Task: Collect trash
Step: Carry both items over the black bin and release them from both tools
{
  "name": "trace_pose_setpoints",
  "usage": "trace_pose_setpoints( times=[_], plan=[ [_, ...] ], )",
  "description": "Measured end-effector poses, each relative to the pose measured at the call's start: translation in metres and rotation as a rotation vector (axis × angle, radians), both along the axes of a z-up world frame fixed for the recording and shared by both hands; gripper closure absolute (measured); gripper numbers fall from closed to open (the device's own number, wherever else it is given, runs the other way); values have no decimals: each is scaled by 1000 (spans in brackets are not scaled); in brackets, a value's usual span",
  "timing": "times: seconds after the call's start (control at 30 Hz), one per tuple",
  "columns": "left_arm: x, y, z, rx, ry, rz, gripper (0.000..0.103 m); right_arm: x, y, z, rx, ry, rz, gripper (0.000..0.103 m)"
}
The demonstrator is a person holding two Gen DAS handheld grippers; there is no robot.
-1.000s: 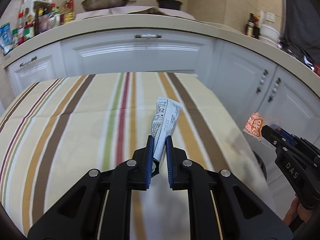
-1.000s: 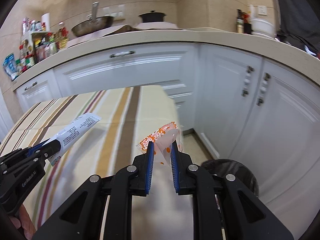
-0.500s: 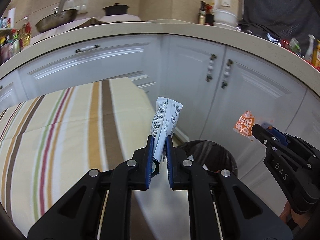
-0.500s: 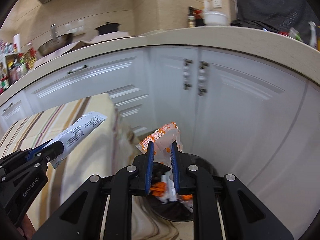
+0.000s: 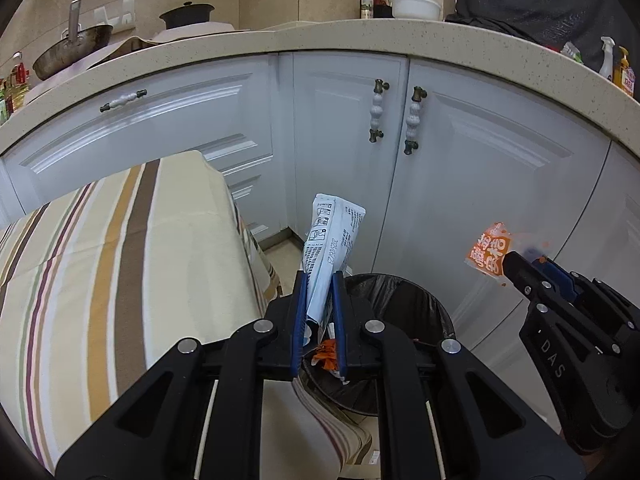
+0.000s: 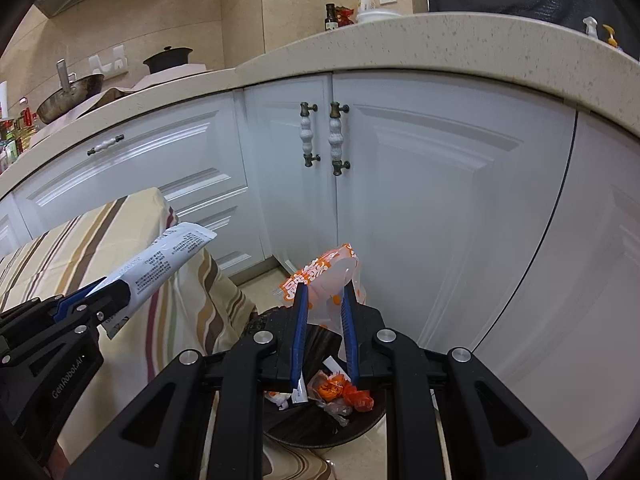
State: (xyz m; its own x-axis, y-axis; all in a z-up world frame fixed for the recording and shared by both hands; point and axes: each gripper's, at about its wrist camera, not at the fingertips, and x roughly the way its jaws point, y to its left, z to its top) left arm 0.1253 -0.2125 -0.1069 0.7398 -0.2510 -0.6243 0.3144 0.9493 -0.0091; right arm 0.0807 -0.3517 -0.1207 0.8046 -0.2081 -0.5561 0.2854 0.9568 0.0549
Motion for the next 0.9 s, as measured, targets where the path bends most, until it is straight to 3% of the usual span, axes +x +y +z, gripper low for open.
trace_pose_setpoints(
  times=[0.5, 0.57, 0.7, 0.8, 0.83, 0.9],
  plan=[
    [29, -32, -21, 17, 58, 5, 90, 33, -18, -26, 33, 17, -16, 86],
    [32, -34, -22, 23, 55, 12, 85, 36, -20, -28, 38, 20, -15, 85],
    [34, -38, -23, 40, 44, 23, 78, 39, -23, -31, 41, 17, -26, 66],
    [35, -39, -24, 53, 54, 16, 74, 39, -25, -31, 49, 16, -33, 64],
    [35, -39, -24, 54, 54, 17, 63, 38, -25, -30, 47, 15, -33, 64],
    [33, -38, -21, 45, 36, 20, 60, 37, -26, -29, 47, 14, -33, 64]
  ],
)
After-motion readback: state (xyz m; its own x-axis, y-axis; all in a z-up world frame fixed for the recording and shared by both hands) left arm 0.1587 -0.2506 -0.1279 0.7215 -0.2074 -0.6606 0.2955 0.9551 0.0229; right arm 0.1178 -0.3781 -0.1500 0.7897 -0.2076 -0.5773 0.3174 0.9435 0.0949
